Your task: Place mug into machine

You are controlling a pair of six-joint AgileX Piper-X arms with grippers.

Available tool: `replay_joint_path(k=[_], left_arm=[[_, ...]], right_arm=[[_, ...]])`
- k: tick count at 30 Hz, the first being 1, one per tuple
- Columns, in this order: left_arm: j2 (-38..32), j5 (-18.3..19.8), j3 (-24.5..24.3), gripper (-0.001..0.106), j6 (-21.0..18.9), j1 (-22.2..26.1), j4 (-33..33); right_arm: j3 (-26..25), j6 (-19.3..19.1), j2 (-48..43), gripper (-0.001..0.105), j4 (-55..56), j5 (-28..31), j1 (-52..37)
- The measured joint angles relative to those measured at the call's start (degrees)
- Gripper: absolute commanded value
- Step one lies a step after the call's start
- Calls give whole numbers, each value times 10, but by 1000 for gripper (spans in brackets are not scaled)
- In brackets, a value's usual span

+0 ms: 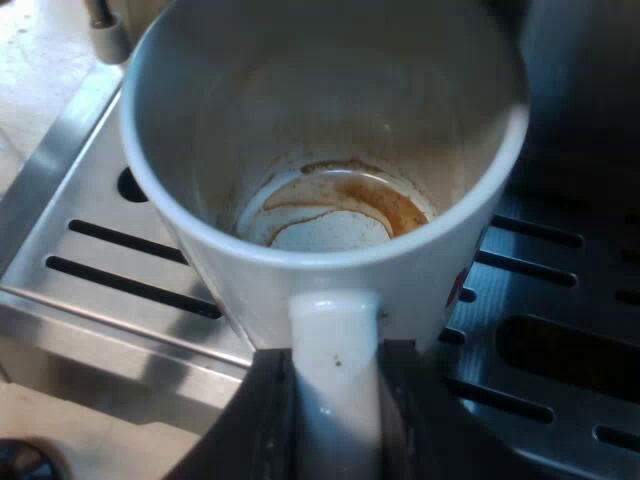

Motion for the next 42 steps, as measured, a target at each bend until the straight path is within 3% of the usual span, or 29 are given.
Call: replay_joint_path(k=[4, 6, 19, 31, 42], left_arm=[[0, 0, 0, 102, 0, 0, 0], [0, 0, 0, 102, 0, 0, 0], [0, 26, 0, 102, 0, 0, 0], [0, 27, 0, 102, 0, 0, 0], [0, 27, 0, 102, 0, 0, 0]], right_arm=[[-2, 0, 1, 49, -6, -8, 0], [-6, 1, -1, 57, -14, -18, 0], [-7, 1, -67, 58, 3, -20, 19], [-7, 9, -136, 58, 96, -19, 26], [82, 1, -128, 56, -26, -19, 26]])
